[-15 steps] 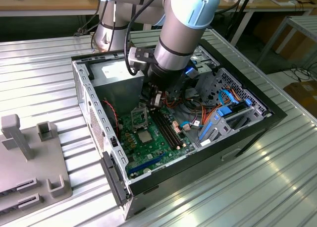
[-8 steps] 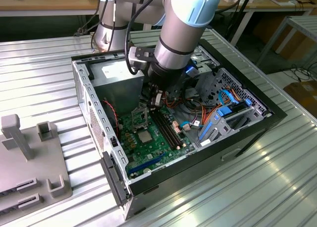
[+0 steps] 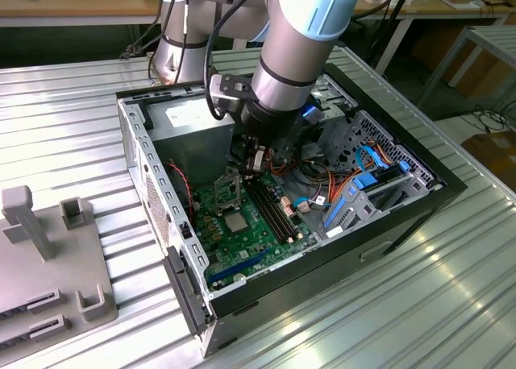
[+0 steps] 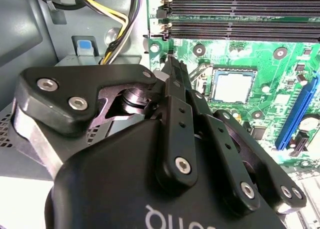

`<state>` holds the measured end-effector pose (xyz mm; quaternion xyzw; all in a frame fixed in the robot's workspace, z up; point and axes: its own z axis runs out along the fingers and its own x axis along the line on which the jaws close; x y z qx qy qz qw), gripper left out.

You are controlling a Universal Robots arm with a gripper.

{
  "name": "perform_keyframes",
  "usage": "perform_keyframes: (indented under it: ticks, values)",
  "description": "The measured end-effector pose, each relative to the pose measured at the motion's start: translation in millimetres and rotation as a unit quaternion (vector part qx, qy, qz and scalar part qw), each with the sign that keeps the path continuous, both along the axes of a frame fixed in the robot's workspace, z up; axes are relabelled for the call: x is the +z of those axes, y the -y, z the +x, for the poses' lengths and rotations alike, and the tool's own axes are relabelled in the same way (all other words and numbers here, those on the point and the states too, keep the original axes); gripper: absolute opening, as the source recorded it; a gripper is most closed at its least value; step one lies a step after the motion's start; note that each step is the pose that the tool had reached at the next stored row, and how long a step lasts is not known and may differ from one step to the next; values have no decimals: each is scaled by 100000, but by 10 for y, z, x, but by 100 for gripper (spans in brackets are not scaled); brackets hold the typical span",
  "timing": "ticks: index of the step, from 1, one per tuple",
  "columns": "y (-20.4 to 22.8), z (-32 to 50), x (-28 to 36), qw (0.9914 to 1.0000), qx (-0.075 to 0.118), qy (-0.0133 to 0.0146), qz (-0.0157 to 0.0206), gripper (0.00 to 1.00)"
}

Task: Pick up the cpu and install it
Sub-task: 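Close the cpu cover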

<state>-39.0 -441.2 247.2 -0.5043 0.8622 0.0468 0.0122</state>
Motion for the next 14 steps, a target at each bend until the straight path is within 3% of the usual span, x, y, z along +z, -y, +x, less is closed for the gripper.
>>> perform_keyframes:
  ticks: [14]
  values:
    - [28, -16, 23, 99962, 2751, -3, -9, 11]
